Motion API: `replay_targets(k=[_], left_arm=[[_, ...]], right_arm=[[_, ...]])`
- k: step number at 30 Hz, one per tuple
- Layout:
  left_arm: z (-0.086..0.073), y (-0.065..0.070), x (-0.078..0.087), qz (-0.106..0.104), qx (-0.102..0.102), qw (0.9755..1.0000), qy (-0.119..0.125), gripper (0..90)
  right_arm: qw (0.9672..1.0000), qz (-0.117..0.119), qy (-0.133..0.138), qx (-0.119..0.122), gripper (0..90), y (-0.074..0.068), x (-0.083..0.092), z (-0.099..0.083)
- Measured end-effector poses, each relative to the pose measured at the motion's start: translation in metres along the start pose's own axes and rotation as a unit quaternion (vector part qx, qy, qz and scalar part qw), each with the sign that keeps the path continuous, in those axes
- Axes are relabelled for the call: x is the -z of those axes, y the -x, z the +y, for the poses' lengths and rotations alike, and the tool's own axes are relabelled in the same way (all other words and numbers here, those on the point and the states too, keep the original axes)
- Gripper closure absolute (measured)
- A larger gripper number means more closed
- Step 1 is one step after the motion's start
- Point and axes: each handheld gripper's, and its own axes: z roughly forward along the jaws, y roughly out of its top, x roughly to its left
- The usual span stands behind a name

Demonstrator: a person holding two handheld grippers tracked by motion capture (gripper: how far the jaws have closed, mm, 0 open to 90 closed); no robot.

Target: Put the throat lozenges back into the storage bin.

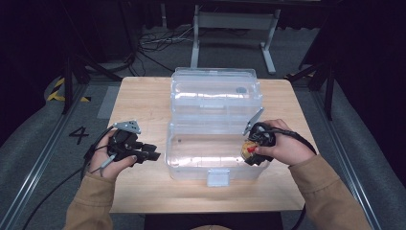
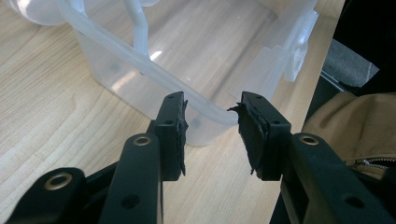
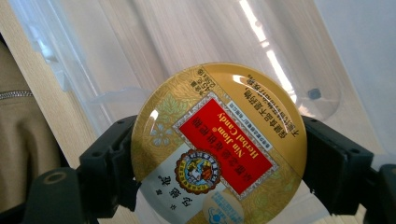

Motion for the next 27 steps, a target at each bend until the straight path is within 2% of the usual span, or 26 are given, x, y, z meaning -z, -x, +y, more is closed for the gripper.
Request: replay_targets(k=[10,19,27], left_arm=[[0.0,0.0,-0.001,0.0,-0.001,1.0,-0.001,61.7],[-0.001,-0.001,-0.002,0.0,0.001,1.0,-0.002,61.2],[-0.001,-0.002,-0.002,0.0,0.002,1.0,-0.003,61.2]], right_arm=[[0.9998,0.0,-0.019,-0.009,19.9,0.001,-0.013,0.001],[0.9989,-0.002,-0.029,-0.037,19.8,0.002,-0.024,0.0],[0.9981,-0.004,-0.038,-0.048,19.8,0.003,-0.03,0.0]])
